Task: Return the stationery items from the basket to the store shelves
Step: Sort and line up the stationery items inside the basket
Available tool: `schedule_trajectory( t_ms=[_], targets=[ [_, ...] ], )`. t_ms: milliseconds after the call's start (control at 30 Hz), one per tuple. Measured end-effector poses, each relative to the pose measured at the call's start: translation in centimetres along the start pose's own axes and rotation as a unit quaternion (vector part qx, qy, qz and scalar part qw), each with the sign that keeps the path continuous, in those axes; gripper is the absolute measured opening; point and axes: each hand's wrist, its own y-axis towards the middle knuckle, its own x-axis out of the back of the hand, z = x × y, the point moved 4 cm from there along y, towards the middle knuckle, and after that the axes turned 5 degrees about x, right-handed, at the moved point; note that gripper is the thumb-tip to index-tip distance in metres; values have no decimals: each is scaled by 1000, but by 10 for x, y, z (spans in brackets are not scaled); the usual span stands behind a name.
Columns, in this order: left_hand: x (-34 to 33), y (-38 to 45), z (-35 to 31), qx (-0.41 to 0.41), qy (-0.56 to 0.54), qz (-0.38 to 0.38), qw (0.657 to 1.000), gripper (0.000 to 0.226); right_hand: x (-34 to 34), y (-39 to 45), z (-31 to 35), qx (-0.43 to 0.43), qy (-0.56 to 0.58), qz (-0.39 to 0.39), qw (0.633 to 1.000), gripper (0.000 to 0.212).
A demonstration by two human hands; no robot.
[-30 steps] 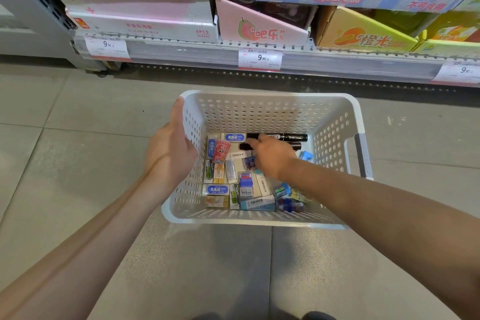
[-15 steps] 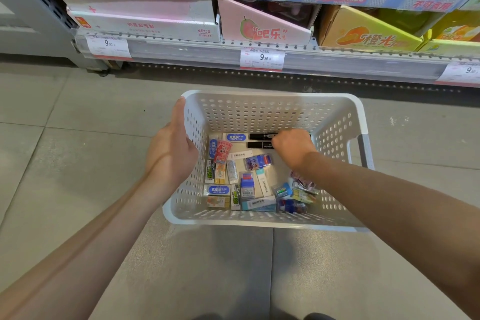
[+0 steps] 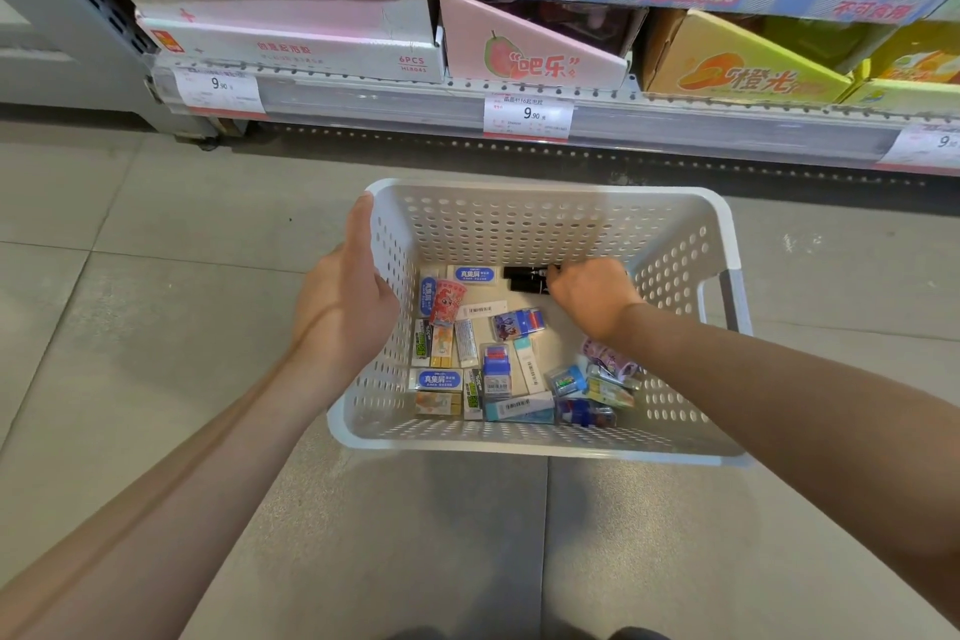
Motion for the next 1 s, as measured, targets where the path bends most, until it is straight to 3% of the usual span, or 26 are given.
schedule_trajectory(
  t_ms=[700, 867, 1000],
  targets=[
    [-1, -1, -1, -6, -12, 11, 1000, 72, -5, 8, -12, -12, 9, 10, 1000, 26],
    [0, -1, -1, -10, -13, 8, 1000, 72, -7, 4, -23, 13, 92, -12, 996, 40],
    [1, -2, -3, -12, -14, 6, 1000, 72, 5, -17, -29, -39, 141, 5, 989, 22]
  ],
)
